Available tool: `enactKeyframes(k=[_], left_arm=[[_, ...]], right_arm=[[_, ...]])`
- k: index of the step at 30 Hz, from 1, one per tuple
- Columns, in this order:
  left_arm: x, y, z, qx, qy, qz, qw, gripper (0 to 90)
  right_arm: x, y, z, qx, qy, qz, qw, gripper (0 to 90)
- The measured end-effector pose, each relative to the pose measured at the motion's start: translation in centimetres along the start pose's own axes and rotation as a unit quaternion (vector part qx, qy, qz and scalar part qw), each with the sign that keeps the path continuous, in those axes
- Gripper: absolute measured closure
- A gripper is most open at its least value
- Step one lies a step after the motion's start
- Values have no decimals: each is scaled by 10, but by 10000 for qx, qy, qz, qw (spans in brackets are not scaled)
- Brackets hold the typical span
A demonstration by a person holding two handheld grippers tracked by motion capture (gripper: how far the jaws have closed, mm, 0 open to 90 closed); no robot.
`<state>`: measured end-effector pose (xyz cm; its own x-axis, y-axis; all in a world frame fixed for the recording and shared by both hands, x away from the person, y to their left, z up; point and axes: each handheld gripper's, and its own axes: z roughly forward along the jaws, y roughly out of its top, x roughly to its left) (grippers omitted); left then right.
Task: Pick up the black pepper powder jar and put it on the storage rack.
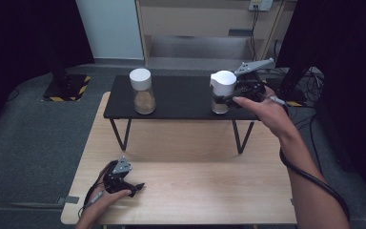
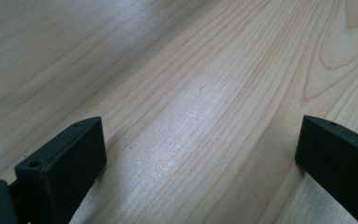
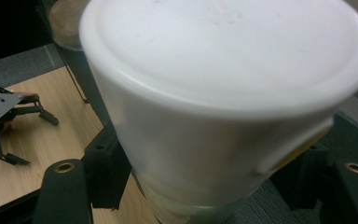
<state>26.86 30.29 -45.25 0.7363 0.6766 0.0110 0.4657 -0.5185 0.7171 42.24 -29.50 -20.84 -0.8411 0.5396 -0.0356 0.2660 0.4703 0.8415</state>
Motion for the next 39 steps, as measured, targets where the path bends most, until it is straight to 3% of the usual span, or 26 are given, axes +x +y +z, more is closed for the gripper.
enactKeyframes(k=[13, 19, 33, 39], left_arm=[[0, 0, 0, -2, 3, 1, 10000, 3], [0, 0, 0, -1, 6, 0, 10000, 3], [0, 0, 0, 0, 6, 2, 10000, 3], [0, 0, 0, -1, 3, 0, 10000, 3]], right_arm=[[-5, 1, 9, 77, -21, 22, 10000, 315], [-9, -4, 8, 9, 27, 151, 9999, 314], [-9, -5, 8, -6, 29, 119, 9999, 311], [-8, -6, 8, -15, 24, 129, 9999, 224]])
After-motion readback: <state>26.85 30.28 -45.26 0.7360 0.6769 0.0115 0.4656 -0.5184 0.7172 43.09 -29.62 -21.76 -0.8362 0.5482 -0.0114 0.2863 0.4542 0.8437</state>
